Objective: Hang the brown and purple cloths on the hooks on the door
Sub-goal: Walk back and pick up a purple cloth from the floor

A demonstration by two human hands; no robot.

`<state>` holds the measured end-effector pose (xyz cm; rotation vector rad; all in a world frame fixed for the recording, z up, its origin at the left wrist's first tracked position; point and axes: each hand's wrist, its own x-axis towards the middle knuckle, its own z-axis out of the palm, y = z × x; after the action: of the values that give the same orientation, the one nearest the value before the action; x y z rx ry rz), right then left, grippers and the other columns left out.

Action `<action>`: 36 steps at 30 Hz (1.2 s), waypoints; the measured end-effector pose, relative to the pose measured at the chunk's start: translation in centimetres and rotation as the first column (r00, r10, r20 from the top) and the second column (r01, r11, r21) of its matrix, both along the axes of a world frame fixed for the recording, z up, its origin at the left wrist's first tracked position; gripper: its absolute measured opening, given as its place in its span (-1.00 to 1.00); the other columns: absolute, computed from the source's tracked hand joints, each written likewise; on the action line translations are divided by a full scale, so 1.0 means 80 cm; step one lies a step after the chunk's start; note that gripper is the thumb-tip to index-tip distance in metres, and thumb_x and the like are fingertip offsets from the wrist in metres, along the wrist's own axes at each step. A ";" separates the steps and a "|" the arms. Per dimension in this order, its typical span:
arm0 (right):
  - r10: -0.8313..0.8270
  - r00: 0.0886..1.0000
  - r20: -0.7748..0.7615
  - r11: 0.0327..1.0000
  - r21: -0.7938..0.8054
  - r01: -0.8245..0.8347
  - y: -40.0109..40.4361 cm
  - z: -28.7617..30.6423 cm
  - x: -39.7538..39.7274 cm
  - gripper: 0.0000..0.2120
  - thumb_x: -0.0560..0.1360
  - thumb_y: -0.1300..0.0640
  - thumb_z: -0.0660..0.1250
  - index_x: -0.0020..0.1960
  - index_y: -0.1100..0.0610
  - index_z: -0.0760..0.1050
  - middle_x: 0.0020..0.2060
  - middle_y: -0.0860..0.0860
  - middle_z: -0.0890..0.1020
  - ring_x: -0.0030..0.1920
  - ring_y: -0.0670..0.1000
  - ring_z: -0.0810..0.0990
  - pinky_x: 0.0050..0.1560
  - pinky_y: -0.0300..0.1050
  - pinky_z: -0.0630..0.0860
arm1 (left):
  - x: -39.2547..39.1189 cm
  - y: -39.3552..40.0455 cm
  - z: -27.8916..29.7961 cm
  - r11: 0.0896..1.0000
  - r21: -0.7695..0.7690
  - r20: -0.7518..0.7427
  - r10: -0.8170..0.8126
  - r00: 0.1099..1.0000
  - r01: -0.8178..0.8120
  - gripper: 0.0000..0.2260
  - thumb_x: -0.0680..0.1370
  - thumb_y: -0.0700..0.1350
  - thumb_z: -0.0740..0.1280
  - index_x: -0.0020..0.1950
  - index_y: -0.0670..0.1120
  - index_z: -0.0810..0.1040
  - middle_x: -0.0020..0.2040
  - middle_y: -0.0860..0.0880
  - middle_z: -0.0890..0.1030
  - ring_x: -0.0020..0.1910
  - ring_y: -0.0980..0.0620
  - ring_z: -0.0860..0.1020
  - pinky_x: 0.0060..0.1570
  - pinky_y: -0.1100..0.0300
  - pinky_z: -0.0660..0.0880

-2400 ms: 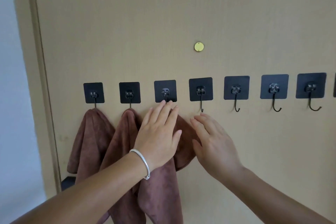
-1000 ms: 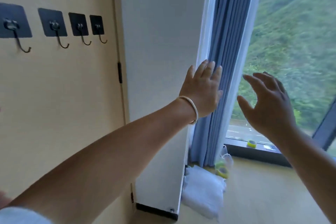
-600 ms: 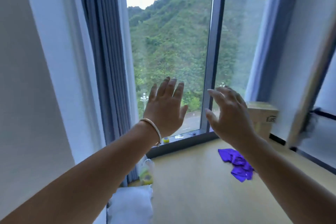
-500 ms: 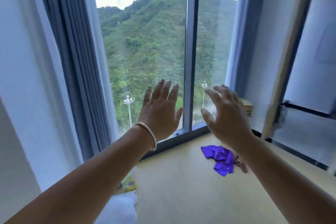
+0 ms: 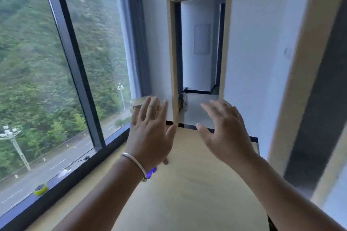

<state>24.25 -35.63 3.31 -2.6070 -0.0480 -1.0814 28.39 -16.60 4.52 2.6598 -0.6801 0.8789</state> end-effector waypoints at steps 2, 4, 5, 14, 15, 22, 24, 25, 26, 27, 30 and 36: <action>-0.056 0.998 -0.017 0.998 0.025 0.056 -0.030 -0.009 0.000 -0.51 0.51 -0.07 0.28 0.40 0.07 0.39 0.36 0.07 0.43 0.44 0.07 0.25 0.42 0.12 0.23 | 0.018 -0.032 -0.008 0.999 0.002 -0.015 -0.050 0.999 0.051 -0.42 0.59 0.18 0.07 0.56 0.00 0.07 0.57 -0.05 0.04 0.55 0.00 -0.13 0.50 -0.04 -0.13; -0.125 0.992 -0.036 0.992 0.031 0.126 -0.061 -0.018 0.002 -0.51 0.51 -0.06 0.28 0.40 0.06 0.39 0.37 0.07 0.42 0.45 0.06 0.24 0.43 0.12 0.22 | 0.039 -0.065 -0.016 0.994 0.003 -0.033 -0.107 0.994 0.107 -0.42 0.59 0.18 0.07 0.56 -0.01 0.07 0.57 -0.06 0.06 0.55 -0.01 -0.10 0.50 -0.07 -0.10; -0.155 0.987 -0.040 0.987 0.032 0.156 -0.076 -0.021 0.006 -0.52 0.51 -0.06 0.29 0.39 0.07 0.40 0.36 0.07 0.43 0.45 0.06 0.24 0.43 0.12 0.21 | 0.050 -0.081 -0.019 0.991 0.005 -0.041 -0.131 0.991 0.131 -0.42 0.59 0.18 0.07 0.56 -0.01 0.07 0.57 -0.06 0.06 0.55 -0.02 -0.10 0.50 -0.07 -0.10; -0.338 0.936 -0.099 0.941 -0.029 0.337 -0.180 -0.021 0.099 -0.49 0.53 -0.06 0.28 0.44 0.02 0.32 0.41 0.01 0.36 0.48 0.01 0.17 0.45 0.08 0.18 | 0.186 -0.202 -0.029 0.948 0.015 -0.049 -0.316 0.947 0.317 -0.41 0.59 0.23 -0.03 0.57 0.03 -0.03 0.58 -0.04 -0.01 0.55 -0.02 -0.16 0.50 -0.09 -0.12; -0.349 0.931 -0.103 0.937 -0.038 0.347 -0.191 -0.017 0.119 -0.49 0.53 -0.07 0.27 0.45 0.01 0.30 0.41 0.00 0.35 0.47 0.01 0.16 0.45 0.07 0.17 | 0.208 -0.215 -0.028 0.946 0.014 -0.048 -0.324 0.945 0.325 -0.41 0.60 0.23 -0.03 0.57 0.03 -0.04 0.58 -0.04 -0.02 0.55 -0.02 -0.16 0.50 -0.09 -0.12; -0.402 0.912 -0.079 0.915 -0.066 0.398 -0.259 0.011 0.243 -0.49 0.54 -0.10 0.24 0.45 -0.03 0.28 0.41 -0.03 0.33 0.45 -0.02 0.16 0.44 0.08 0.20 | 0.349 -0.282 -0.009 0.933 0.040 -0.010 -0.357 0.934 0.357 -0.41 0.59 0.23 -0.04 0.56 0.03 -0.05 0.58 -0.05 0.00 0.55 -0.05 -0.15 0.50 -0.13 -0.08; -0.420 0.904 -0.075 0.907 -0.071 0.416 -0.279 0.013 0.272 -0.49 0.53 -0.09 0.25 0.45 -0.02 0.29 0.41 -0.03 0.34 0.44 -0.01 0.18 0.44 0.08 0.20 | 0.386 -0.299 -0.003 0.930 0.037 0.001 -0.366 0.931 0.366 -0.42 0.59 0.22 -0.04 0.56 0.02 -0.02 0.57 -0.06 0.01 0.55 -0.05 -0.13 0.50 -0.14 -0.06; -0.425 0.902 -0.074 0.905 -0.069 0.420 -0.288 0.014 0.285 -0.49 0.53 -0.09 0.26 0.44 -0.02 0.30 0.40 -0.02 0.34 0.44 0.00 0.19 0.44 0.08 0.20 | 0.402 -0.309 0.000 0.928 0.034 0.002 -0.372 0.928 0.372 -0.42 0.59 0.21 -0.04 0.56 0.02 -0.01 0.57 -0.06 0.02 0.55 -0.05 -0.12 0.50 -0.14 -0.06; -0.428 0.901 -0.074 0.903 -0.070 0.423 -0.297 0.014 0.297 -0.50 0.53 -0.09 0.26 0.44 -0.02 0.30 0.40 -0.02 0.34 0.44 0.00 0.19 0.44 0.08 0.20 | 0.416 -0.319 0.002 0.925 0.033 -0.001 -0.380 0.925 0.379 -0.42 0.59 0.21 -0.03 0.56 0.01 -0.01 0.57 -0.06 0.03 0.55 -0.05 -0.12 0.50 -0.14 -0.06; -0.430 0.900 -0.075 0.902 -0.075 0.425 -0.304 0.014 0.306 -0.50 0.53 -0.08 0.26 0.44 -0.01 0.30 0.40 -0.02 0.35 0.44 0.01 0.19 0.44 0.08 0.20 | 0.427 -0.329 0.003 0.922 0.029 -0.006 -0.386 0.922 0.386 -0.42 0.59 0.21 -0.03 0.56 0.01 -0.01 0.57 -0.06 0.03 0.55 -0.05 -0.12 0.50 -0.13 -0.07; -0.447 0.892 -0.064 0.893 -0.084 0.441 -0.333 0.013 0.336 -0.50 0.52 -0.07 0.28 0.42 0.00 0.33 0.38 0.00 0.37 0.43 0.03 0.23 0.42 0.09 0.24 | 0.461 -0.367 0.000 0.913 0.020 -0.021 -0.407 0.913 0.407 -0.42 0.58 0.21 -0.05 0.56 0.02 -0.02 0.57 -0.04 0.01 0.55 -0.03 -0.14 0.49 -0.11 -0.10; -0.466 0.883 -0.056 0.883 -0.095 0.460 -0.401 0.012 0.405 -0.51 0.52 -0.07 0.28 0.42 0.01 0.33 0.38 0.01 0.38 0.42 0.03 0.22 0.42 0.10 0.24 | 0.529 -0.445 -0.008 0.903 0.024 -0.025 -0.429 0.903 0.430 -0.42 0.60 0.21 0.00 0.56 0.03 -0.04 0.58 -0.04 -0.05 0.55 -0.04 -0.15 0.47 -0.10 -0.13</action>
<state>56.63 -67.70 4.30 -2.8058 0.5950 -1.1379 70.72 -52.24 3.85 2.3877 -1.2222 0.7177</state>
